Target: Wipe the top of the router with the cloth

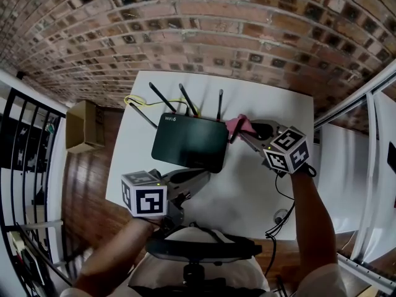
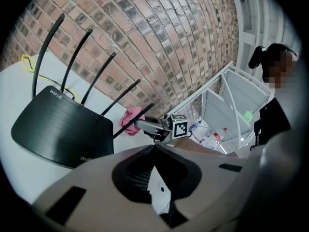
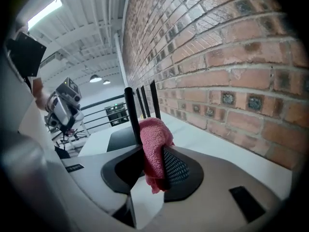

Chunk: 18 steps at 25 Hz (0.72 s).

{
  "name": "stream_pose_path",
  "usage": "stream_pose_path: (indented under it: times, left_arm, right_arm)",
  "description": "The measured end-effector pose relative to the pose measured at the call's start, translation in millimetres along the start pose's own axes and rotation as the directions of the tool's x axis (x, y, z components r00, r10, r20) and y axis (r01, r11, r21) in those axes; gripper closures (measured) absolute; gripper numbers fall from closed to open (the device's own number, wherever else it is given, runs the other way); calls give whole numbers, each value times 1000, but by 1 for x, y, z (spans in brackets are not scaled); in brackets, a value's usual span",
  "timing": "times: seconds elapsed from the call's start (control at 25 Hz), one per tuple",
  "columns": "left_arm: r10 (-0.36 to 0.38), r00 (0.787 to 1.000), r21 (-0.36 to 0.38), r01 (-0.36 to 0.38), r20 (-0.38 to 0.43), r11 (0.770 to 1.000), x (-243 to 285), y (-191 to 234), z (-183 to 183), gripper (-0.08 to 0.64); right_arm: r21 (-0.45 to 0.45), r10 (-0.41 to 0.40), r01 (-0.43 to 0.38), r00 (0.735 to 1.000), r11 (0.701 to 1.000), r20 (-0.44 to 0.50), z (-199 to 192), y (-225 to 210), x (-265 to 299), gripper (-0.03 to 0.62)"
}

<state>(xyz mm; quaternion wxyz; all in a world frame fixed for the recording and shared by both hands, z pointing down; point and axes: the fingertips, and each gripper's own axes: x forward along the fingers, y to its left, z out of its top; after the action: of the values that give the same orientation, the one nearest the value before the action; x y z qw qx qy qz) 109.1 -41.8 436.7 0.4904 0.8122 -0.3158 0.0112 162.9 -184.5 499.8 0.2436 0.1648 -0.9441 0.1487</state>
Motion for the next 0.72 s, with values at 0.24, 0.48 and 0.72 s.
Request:
stream_pose_path:
  times: [0.24, 0.48, 0.72]
  left_arm:
    - [3, 1000, -5, -3, 2, 1000, -2, 0, -6, 537]
    - [23, 1000, -1, -23, 0, 1000, -6, 1, -11, 537]
    - [28, 1000, -10, -28, 7, 1000, -10, 2, -18, 535]
  right_arm:
    - [-56, -47, 44, 997, 997, -58, -14, 0, 6, 465]
    - [-46, -99, 94, 988, 995, -116, -38, -3, 14, 465]
    - [-26, -147, 145, 976, 989, -162, -61, -5, 23, 466]
